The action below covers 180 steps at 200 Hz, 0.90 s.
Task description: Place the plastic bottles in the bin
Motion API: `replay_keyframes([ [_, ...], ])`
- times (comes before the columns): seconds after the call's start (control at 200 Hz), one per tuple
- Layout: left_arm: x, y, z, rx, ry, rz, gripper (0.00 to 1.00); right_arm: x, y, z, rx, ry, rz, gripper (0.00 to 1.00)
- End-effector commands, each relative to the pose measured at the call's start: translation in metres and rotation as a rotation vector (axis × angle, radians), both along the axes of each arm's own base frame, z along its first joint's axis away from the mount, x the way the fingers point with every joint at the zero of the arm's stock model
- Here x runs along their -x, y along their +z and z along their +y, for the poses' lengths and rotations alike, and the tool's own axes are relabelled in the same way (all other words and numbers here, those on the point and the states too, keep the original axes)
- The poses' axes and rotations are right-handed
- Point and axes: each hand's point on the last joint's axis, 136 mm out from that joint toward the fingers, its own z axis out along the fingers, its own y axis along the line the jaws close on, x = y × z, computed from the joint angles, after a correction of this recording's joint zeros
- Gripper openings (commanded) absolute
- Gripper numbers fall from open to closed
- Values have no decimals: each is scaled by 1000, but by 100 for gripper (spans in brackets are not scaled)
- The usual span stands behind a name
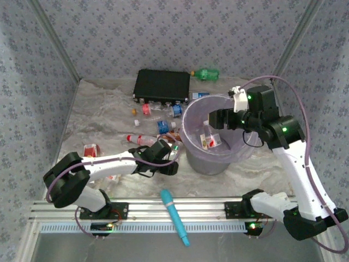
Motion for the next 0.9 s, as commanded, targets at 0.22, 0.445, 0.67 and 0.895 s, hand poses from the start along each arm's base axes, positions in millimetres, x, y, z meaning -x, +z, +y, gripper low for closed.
replay_keyframes([
  [0.22, -12, 47, 9, -38, -23, -122, 62, -1, 24, 0, -55, 23, -77, 80],
  [0.445, -42, 102, 45, 12, 108, -283, 54, -12, 56, 18, -128, 92, -134, 82],
  [0.67, -70, 178, 65, 249, 211, -509, 39, -33, 75, 57, -162, 159, -134, 86],
  [0.895, -76, 230, 60, 410, 174, -652, 38, -48, 78, 119, -144, 273, -113, 87],
])
